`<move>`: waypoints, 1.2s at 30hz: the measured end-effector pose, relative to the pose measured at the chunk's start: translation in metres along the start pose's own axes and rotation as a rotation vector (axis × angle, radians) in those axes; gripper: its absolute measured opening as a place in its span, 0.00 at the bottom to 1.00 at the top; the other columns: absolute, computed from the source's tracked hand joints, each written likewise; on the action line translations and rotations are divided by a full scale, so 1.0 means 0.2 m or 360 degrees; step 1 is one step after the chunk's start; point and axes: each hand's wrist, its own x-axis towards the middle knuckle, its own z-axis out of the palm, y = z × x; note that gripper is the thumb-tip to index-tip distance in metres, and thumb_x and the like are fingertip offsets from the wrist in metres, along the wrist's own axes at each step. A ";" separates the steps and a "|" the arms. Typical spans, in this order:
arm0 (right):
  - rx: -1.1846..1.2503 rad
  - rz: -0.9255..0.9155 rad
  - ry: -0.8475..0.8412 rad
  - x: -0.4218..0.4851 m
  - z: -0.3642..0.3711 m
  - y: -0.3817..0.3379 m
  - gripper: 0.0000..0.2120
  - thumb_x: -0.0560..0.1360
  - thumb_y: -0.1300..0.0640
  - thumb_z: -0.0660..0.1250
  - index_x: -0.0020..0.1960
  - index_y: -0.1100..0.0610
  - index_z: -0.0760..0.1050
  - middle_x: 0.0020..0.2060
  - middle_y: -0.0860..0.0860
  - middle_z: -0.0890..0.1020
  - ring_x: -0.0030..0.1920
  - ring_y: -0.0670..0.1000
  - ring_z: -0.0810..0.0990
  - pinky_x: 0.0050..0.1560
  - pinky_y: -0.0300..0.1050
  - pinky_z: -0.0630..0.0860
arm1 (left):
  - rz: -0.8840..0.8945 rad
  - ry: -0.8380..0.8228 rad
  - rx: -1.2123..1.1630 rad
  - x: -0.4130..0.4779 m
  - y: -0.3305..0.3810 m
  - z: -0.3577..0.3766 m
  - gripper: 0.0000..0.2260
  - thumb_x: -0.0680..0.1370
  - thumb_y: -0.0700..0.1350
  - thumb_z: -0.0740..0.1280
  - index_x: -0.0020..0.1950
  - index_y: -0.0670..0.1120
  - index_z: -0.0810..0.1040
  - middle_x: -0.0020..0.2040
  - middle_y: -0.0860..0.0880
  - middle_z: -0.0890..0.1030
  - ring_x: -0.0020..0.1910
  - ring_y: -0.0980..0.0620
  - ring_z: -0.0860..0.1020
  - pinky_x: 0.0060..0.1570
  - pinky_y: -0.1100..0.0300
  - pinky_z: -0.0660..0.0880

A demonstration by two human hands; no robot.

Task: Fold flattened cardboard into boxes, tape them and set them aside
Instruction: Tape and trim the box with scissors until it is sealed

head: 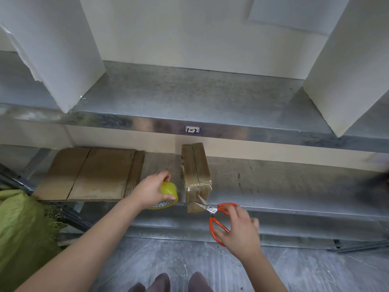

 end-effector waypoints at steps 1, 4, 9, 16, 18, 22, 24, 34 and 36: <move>-0.0022 0.0001 0.0073 0.01 0.01 0.07 0.23 0.67 0.32 0.61 0.58 0.40 0.71 0.52 0.38 0.76 0.56 0.44 0.76 0.46 0.47 0.63 | -0.0009 0.0009 0.0000 0.00 0.01 0.00 0.24 0.67 0.57 0.76 0.51 0.50 0.66 0.47 0.51 0.75 0.45 0.50 0.73 0.37 0.57 0.64; -0.0002 0.0036 0.0172 0.08 0.02 0.25 0.20 0.66 0.33 0.62 0.54 0.40 0.73 0.49 0.39 0.77 0.54 0.44 0.78 0.45 0.46 0.65 | -0.0033 0.0031 -0.0007 0.00 0.02 0.02 0.24 0.67 0.57 0.76 0.51 0.50 0.66 0.47 0.51 0.75 0.44 0.51 0.72 0.38 0.57 0.64; 0.0051 0.0161 0.0155 0.26 0.03 0.44 0.18 0.70 0.38 0.68 0.56 0.43 0.74 0.52 0.43 0.78 0.56 0.49 0.78 0.48 0.49 0.65 | -0.0143 0.0073 -0.0049 -0.01 0.04 0.06 0.24 0.66 0.58 0.77 0.50 0.51 0.66 0.45 0.51 0.75 0.43 0.52 0.73 0.40 0.56 0.68; -0.0120 0.0346 -0.0146 0.46 0.19 0.49 0.25 0.76 0.39 0.62 0.68 0.51 0.67 0.63 0.53 0.72 0.65 0.55 0.68 0.54 0.53 0.68 | -0.0273 0.0146 -0.0110 -0.05 0.10 0.11 0.24 0.67 0.58 0.76 0.51 0.53 0.66 0.48 0.54 0.74 0.46 0.53 0.73 0.44 0.56 0.71; -0.0116 0.0262 -0.0113 0.49 0.24 0.50 0.26 0.76 0.40 0.63 0.68 0.54 0.69 0.64 0.55 0.74 0.64 0.58 0.69 0.53 0.55 0.68 | -0.0292 0.0155 -0.0100 -0.06 0.09 0.12 0.24 0.67 0.59 0.76 0.51 0.53 0.65 0.49 0.54 0.75 0.47 0.52 0.74 0.46 0.54 0.73; -0.0074 0.0086 -0.0023 0.47 0.25 0.50 0.27 0.76 0.40 0.60 0.71 0.52 0.69 0.68 0.52 0.72 0.69 0.56 0.68 0.58 0.60 0.68 | -0.0277 0.0153 -0.0100 -0.08 0.08 0.14 0.24 0.66 0.59 0.76 0.50 0.53 0.65 0.46 0.55 0.74 0.45 0.53 0.73 0.44 0.54 0.72; -0.0108 -0.0057 0.0068 0.41 0.20 0.46 0.28 0.75 0.39 0.53 0.69 0.52 0.71 0.67 0.53 0.75 0.69 0.56 0.70 0.60 0.63 0.69 | -0.0260 0.0145 -0.0111 -0.09 0.06 0.14 0.24 0.66 0.59 0.76 0.49 0.53 0.65 0.46 0.55 0.74 0.44 0.53 0.73 0.44 0.54 0.72; 0.0178 -0.0456 0.0267 0.16 -0.02 -0.04 0.23 0.79 0.43 0.54 0.74 0.42 0.61 0.74 0.44 0.64 0.77 0.48 0.56 0.74 0.56 0.58 | -0.0099 0.0141 -0.0115 -0.08 0.03 0.11 0.24 0.66 0.59 0.76 0.50 0.54 0.66 0.47 0.55 0.74 0.45 0.54 0.73 0.39 0.61 0.66; 0.0204 -0.0500 0.0285 0.19 0.00 -0.12 0.23 0.79 0.45 0.56 0.73 0.43 0.63 0.73 0.45 0.66 0.75 0.49 0.60 0.73 0.53 0.60 | -0.0086 0.0120 -0.0137 -0.08 0.03 0.10 0.24 0.66 0.59 0.76 0.50 0.54 0.66 0.48 0.55 0.74 0.46 0.54 0.73 0.41 0.58 0.68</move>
